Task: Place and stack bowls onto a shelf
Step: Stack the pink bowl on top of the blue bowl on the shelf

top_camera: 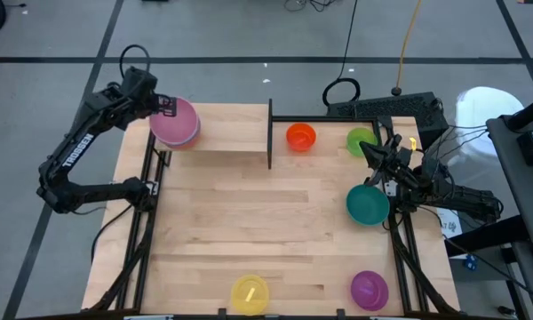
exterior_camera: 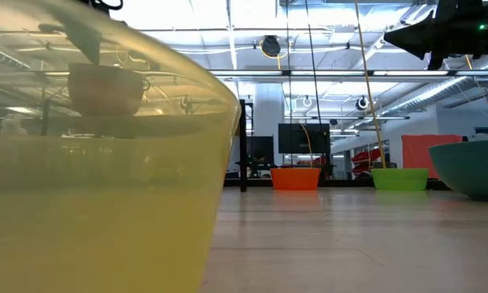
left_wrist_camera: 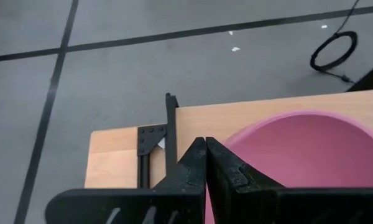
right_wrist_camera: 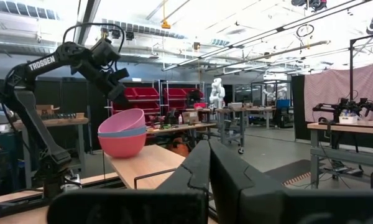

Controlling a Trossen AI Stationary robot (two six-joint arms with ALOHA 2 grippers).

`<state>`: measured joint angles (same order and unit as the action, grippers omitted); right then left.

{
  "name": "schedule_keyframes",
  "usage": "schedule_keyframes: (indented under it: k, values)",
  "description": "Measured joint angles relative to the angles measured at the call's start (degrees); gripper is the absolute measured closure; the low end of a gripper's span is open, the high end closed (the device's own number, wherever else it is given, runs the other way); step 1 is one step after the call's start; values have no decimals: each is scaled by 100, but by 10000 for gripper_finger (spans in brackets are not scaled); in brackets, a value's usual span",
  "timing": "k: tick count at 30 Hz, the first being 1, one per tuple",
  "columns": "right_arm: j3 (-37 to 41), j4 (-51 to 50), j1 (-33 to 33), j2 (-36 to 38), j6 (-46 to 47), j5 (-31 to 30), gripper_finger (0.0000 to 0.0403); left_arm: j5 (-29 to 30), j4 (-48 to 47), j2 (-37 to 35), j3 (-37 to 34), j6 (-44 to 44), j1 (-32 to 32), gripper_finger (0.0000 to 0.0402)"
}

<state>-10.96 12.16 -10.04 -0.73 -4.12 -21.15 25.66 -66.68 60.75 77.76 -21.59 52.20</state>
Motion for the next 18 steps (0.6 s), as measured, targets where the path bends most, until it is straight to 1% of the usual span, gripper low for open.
schedule_keyframes:
  k: [7,13,18]
  values:
    - [0,0,0,0,0,-4,403,293,110,-3,-245,-94,-170,401]
    - [0,0,0,0,0,-5,403,336,351,-2,-520,-149,-173,401]
    - [0,0,0,0,0,-6,403,443,383,-2,-540,-146,-170,401]
